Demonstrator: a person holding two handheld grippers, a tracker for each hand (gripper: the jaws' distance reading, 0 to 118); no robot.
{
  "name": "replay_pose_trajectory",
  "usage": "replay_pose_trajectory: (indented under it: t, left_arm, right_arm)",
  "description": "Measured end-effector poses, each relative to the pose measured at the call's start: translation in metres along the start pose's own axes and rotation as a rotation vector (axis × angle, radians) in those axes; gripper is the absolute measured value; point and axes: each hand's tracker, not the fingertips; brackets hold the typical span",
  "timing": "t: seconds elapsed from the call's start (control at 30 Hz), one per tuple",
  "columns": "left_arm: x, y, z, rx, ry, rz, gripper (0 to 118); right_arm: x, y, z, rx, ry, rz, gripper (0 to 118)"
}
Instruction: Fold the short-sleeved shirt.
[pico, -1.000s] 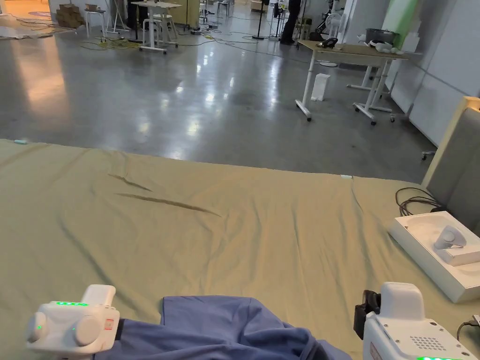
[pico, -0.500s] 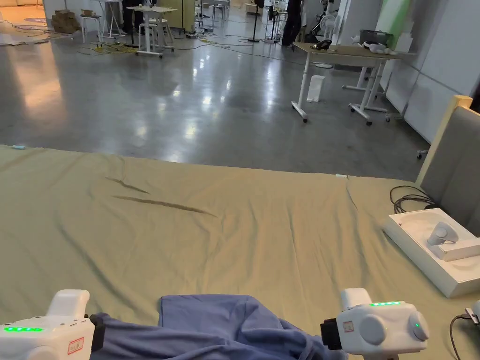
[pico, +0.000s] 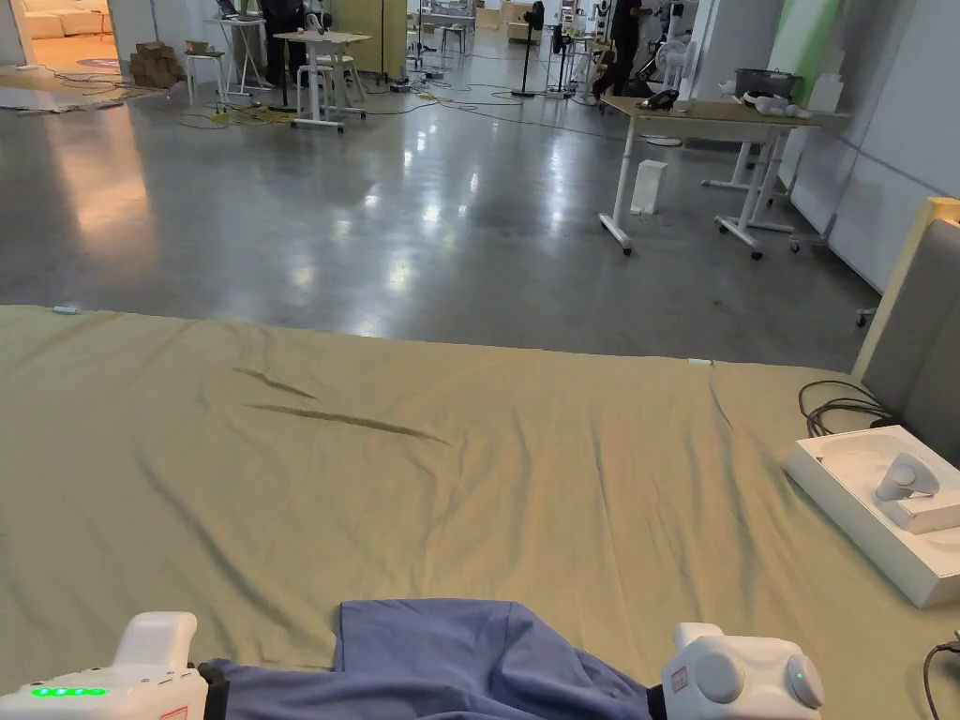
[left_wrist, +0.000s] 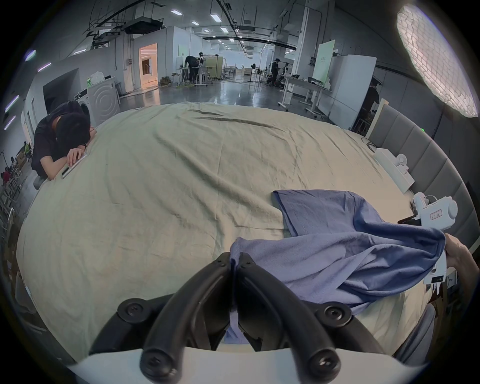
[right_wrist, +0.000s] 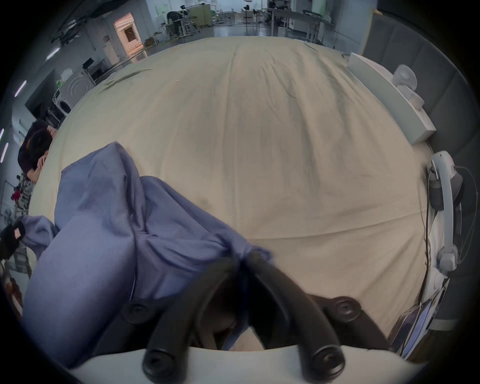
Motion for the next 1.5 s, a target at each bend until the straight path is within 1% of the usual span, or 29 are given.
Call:
replay_pose_trajectory:
  t: [0.03,0.17,0.23,0.3,0.4,0.5,0.6,0.7,0.77,0.93,1.07,1.17,1.3,1.5]
  left_arm:
    - [0.008,0.003,0.006,0.001,0.004,-0.003,4]
    - [0.015,0.005,0.010,0.013,-0.002,-0.001,4]
    - [0.019,0.006,0.015,0.029,-0.005,-0.007,4]
    - [0.020,0.014,0.023,0.044,-0.008,-0.017,4]
    - [0.023,0.022,0.035,0.086,-0.010,-0.021,4]
    - [0.021,0.041,0.050,0.130,-0.013,-0.039,4]
    - [0.028,0.061,0.076,0.181,-0.013,-0.048,4]
    - [0.028,0.084,0.099,0.234,-0.010,-0.049,4]
    - [0.028,0.099,0.115,0.281,0.012,-0.068,4]
    - [0.012,0.144,0.150,0.351,0.038,-0.042,4]
    - [-0.013,0.178,0.167,0.393,0.060,-0.016,4]
    - [-0.033,0.200,0.173,0.406,0.090,0.005,4]
    - [-0.049,0.218,0.178,0.408,0.109,0.033,4]
    - [-0.070,0.225,0.172,0.386,0.156,0.054,4]
  right_arm:
    - [-0.001,-0.002,0.000,0.001,-0.001,-0.006,4]
    - [0.001,-0.005,0.009,0.061,-0.008,-0.006,4]
    - [-0.001,-0.008,0.029,0.148,-0.027,0.006,4]
    - [-0.002,-0.010,0.051,0.242,-0.017,0.023,4]
    - [-0.002,-0.008,0.085,0.369,-0.008,0.014,4]
    - [-0.003,-0.002,0.126,0.487,-0.036,0.035,4]
    - [-0.002,0.008,0.163,0.581,-0.061,0.063,4]
    - [0.003,0.016,0.197,0.653,-0.061,0.051,4]
    - [0.005,0.022,0.218,0.719,-0.096,0.057,4]
    - [0.015,0.038,0.264,0.810,-0.105,0.017,4]
    - [0.022,0.054,0.293,0.852,-0.127,0.025,4]
    - [0.027,0.066,0.311,0.888,-0.143,0.003,4]
    - [0.032,0.081,0.328,0.915,-0.157,-0.010,4]
    - [0.045,0.096,0.336,0.917,-0.192,-0.037,4]
